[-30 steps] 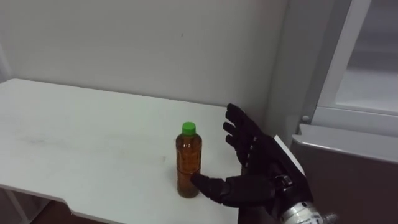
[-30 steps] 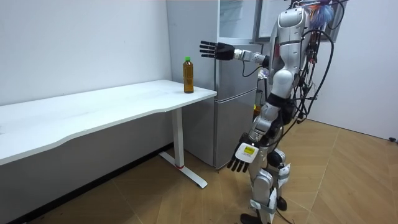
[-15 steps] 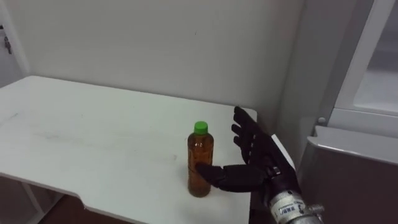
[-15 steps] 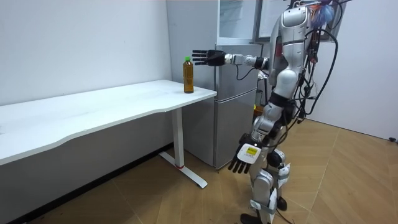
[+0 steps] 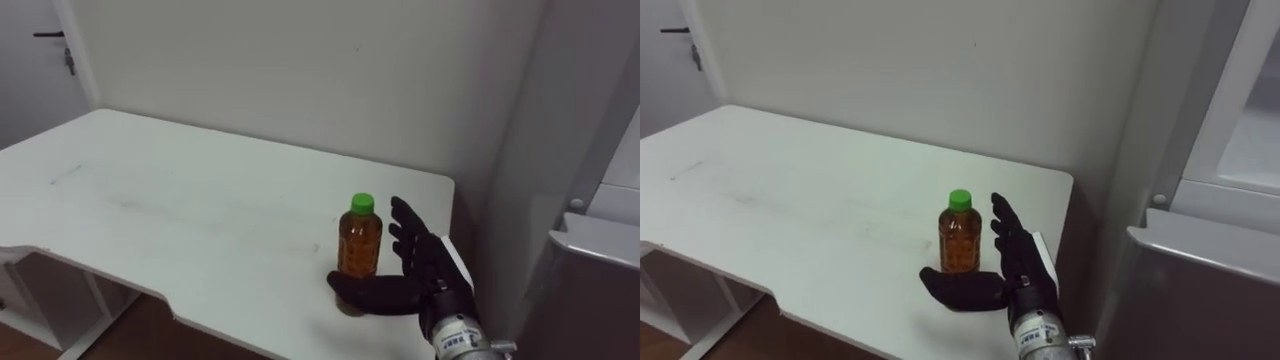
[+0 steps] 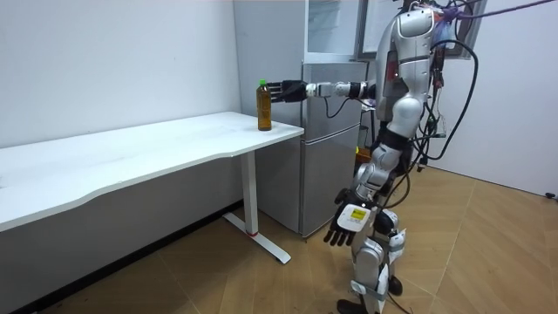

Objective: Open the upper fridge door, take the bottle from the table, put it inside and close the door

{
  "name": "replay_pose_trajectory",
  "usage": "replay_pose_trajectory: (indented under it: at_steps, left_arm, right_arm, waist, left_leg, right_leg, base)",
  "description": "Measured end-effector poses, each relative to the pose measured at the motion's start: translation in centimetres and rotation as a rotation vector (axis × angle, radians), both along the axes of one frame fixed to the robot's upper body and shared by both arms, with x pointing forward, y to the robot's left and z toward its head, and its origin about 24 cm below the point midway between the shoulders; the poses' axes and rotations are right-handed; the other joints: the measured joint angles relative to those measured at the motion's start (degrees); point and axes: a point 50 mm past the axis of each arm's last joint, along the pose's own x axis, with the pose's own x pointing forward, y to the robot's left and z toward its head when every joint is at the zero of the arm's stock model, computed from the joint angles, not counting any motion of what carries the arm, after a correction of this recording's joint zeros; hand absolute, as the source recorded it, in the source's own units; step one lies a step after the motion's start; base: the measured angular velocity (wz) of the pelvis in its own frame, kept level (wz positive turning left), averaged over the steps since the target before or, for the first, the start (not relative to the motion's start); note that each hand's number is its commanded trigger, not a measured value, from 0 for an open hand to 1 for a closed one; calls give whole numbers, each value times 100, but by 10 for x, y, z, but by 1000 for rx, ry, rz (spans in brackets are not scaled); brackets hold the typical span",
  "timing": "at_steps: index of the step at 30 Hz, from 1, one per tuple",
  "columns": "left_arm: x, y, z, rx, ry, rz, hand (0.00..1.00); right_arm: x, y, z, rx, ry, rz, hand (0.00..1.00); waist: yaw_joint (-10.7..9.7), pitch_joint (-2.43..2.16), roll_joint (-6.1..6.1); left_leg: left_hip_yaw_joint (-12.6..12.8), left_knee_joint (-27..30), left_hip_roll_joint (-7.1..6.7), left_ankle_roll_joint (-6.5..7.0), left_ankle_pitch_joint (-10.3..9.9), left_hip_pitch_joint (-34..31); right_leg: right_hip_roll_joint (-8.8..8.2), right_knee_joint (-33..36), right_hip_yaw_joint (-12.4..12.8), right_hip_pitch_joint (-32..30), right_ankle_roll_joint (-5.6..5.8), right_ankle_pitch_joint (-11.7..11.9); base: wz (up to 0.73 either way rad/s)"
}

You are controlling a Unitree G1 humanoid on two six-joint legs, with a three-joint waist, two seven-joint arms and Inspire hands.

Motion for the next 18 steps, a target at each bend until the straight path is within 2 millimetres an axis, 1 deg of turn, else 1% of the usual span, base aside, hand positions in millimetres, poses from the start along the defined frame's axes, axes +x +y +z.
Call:
replay_pose_trajectory:
  at_steps: [6, 11, 18]
  left_arm:
    - [1, 1, 0, 4, -1, -1, 0]
    - [0, 0, 0, -1, 1, 0, 0]
    - [0, -1, 0, -19, 5, 33, 0]
  right_arm:
    - [3, -2, -12, -26, 51, -29, 0]
    - [7, -2, -10, -29, 48, -41, 0]
    - [20, -1, -11, -96, 67, -50, 0]
  waist:
    - [4, 8, -25]
    - [5, 8, -26]
    - [40, 8, -28]
  left_leg:
    - [-144, 3, -30, 12, 21, -46]
    - [-171, 4, -39, 14, 24, -60]
    - [-144, -8, -39, 14, 24, -87]
  right_leg:
    - [-12, -3, -17, 10, 6, -4]
    - [-17, -6, -15, 2, 12, -8]
    - [-17, -5, -15, -31, 13, -8]
  base:
    - [10]
    - [1]
    - [0]
